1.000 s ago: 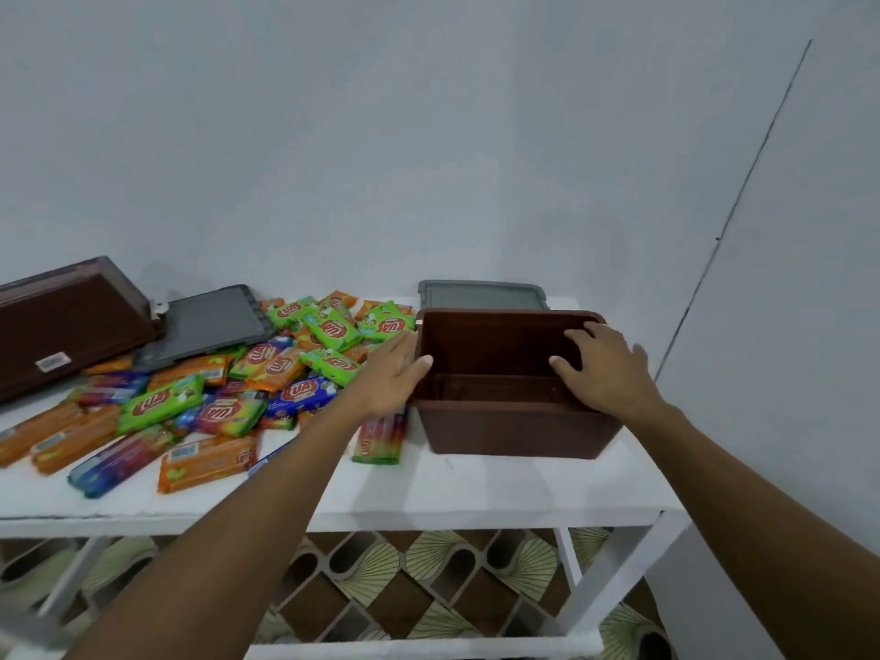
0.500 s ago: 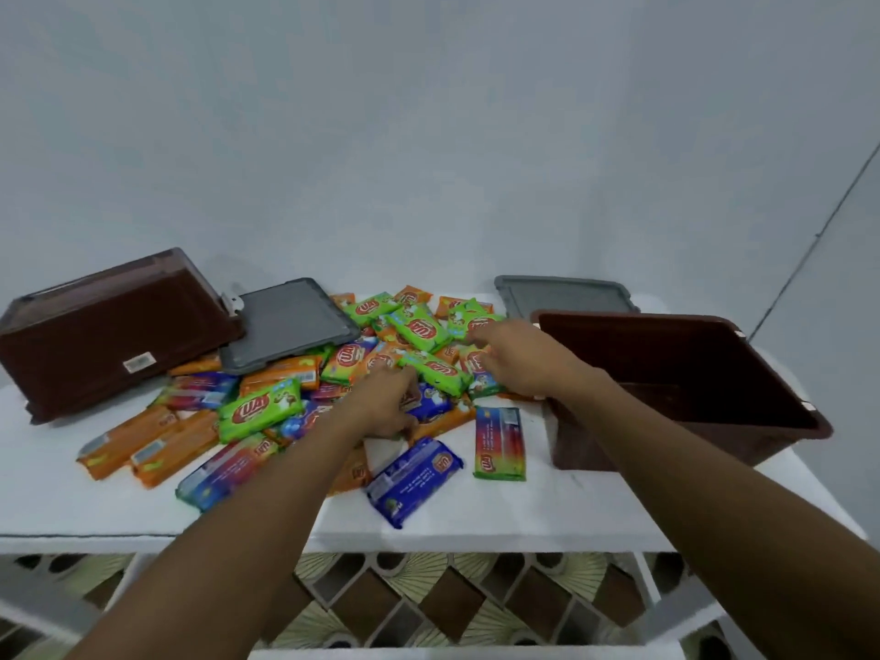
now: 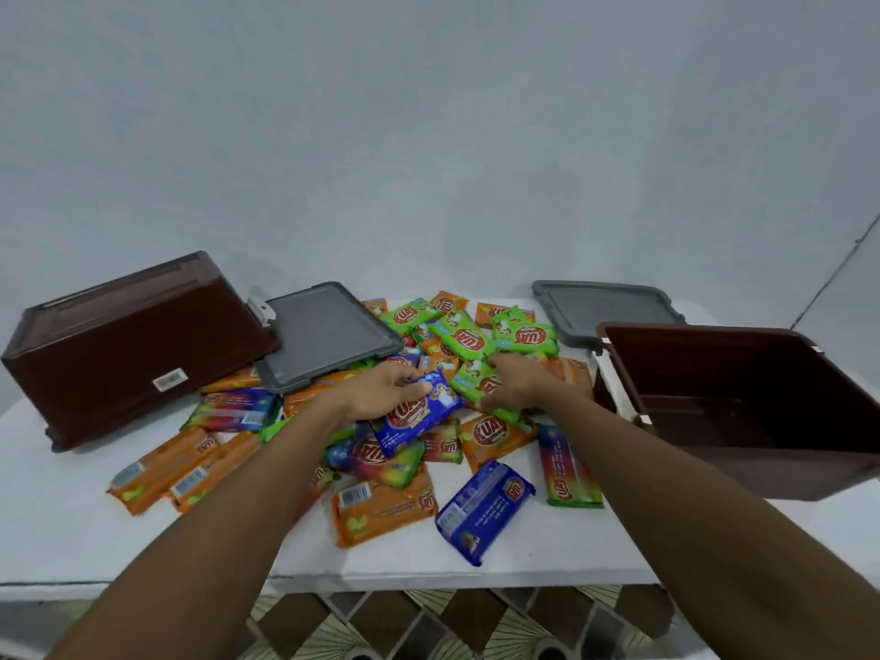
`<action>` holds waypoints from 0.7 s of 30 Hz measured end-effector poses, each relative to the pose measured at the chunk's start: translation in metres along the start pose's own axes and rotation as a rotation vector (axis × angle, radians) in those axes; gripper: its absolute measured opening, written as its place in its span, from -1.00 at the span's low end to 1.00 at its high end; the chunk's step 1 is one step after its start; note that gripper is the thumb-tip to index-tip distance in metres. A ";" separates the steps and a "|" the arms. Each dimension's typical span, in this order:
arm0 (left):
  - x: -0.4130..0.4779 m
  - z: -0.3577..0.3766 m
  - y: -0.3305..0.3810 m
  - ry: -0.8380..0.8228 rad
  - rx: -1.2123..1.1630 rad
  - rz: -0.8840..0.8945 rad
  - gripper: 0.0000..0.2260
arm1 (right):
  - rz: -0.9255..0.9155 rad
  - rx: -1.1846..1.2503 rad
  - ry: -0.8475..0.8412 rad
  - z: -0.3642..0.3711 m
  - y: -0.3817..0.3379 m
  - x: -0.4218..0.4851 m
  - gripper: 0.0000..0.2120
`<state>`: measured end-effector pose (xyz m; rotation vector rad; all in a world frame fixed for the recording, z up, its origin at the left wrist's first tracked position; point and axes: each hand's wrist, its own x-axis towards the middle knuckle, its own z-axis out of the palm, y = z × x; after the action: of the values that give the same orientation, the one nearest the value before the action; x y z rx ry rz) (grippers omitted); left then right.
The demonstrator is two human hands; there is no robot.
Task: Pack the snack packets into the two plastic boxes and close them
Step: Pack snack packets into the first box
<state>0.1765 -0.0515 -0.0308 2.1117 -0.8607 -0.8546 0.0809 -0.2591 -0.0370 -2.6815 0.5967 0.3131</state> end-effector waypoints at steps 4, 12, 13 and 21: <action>0.005 -0.009 0.003 -0.007 -0.064 -0.001 -0.75 | -0.016 0.137 -0.012 -0.017 0.004 -0.004 -0.37; 0.015 -0.017 0.100 -0.017 -0.071 0.157 -0.81 | -0.131 0.590 -0.030 -0.133 0.072 -0.053 -0.80; 0.021 -0.012 0.118 -0.031 -0.063 0.181 -0.77 | -0.119 0.596 -0.026 -0.145 0.090 -0.062 -0.83; 0.082 0.099 0.250 -0.090 0.022 0.372 -0.78 | 0.028 0.055 -0.179 -0.159 0.255 -0.088 -0.79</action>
<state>0.0687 -0.2834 0.0852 1.8579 -1.2660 -0.7468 -0.0892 -0.5057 0.0533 -2.5598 0.5801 0.5305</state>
